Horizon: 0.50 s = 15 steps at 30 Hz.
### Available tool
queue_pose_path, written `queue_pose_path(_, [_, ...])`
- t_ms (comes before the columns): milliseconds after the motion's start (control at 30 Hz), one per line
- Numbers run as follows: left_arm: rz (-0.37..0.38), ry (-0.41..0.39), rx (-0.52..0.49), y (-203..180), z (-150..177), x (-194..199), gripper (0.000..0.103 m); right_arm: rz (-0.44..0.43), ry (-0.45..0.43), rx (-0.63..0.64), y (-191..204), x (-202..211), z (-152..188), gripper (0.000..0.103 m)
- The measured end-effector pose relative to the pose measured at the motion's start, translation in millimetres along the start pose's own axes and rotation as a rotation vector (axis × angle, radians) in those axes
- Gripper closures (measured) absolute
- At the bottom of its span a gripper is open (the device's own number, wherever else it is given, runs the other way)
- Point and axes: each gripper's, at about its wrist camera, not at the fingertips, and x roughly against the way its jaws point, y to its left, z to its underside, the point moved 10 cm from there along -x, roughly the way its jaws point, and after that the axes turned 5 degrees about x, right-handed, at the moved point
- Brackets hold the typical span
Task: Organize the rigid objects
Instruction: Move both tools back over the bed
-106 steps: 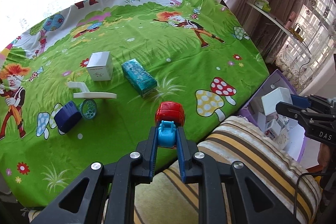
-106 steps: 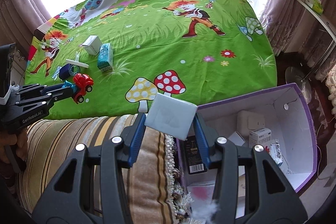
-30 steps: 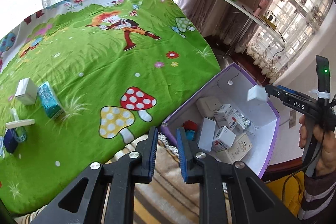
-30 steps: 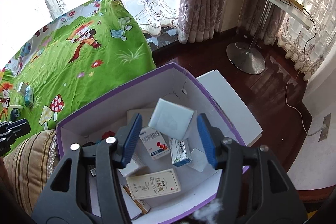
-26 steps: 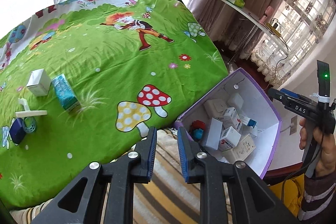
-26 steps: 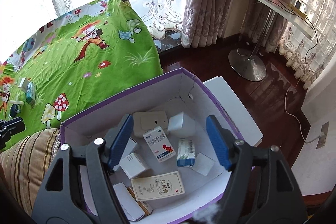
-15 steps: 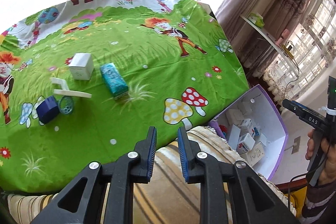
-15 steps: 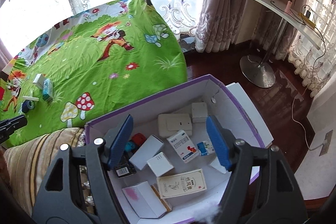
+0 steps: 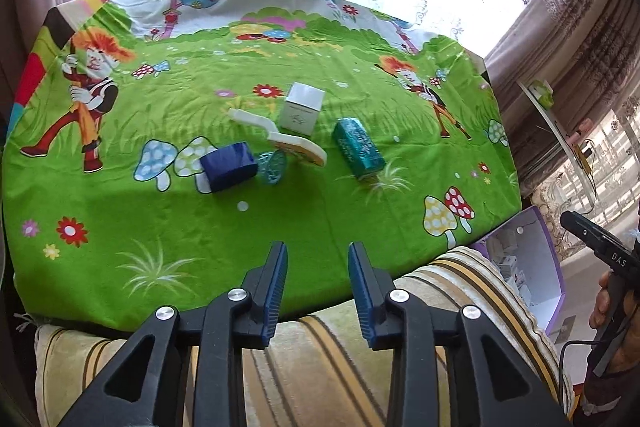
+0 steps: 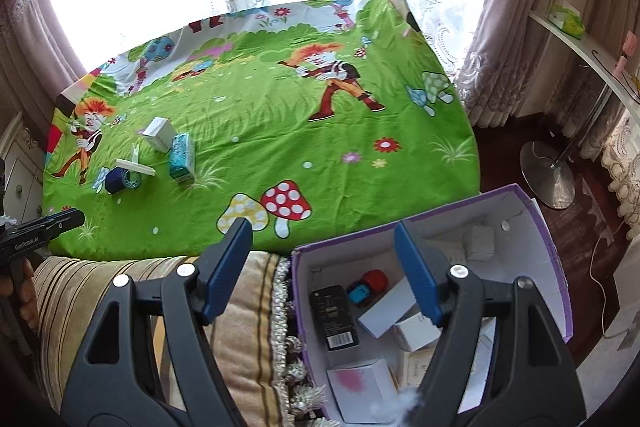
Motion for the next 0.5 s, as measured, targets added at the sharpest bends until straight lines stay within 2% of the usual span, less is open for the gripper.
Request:
queue_pose_path(200, [-0.019, 0.008, 0.025, 23.6, -8.0, -3.1, 0.063, -0.045, 0.021, 0.058, 38.0, -12.2, -8.1, 0.027])
queue_pose_path(500, [-0.106, 0.046, -0.043, 52.5, -26.6, -29.8, 0.06, -0.105, 0.051, 0.137, 89.4, -35.6, -23.9, 0.027])
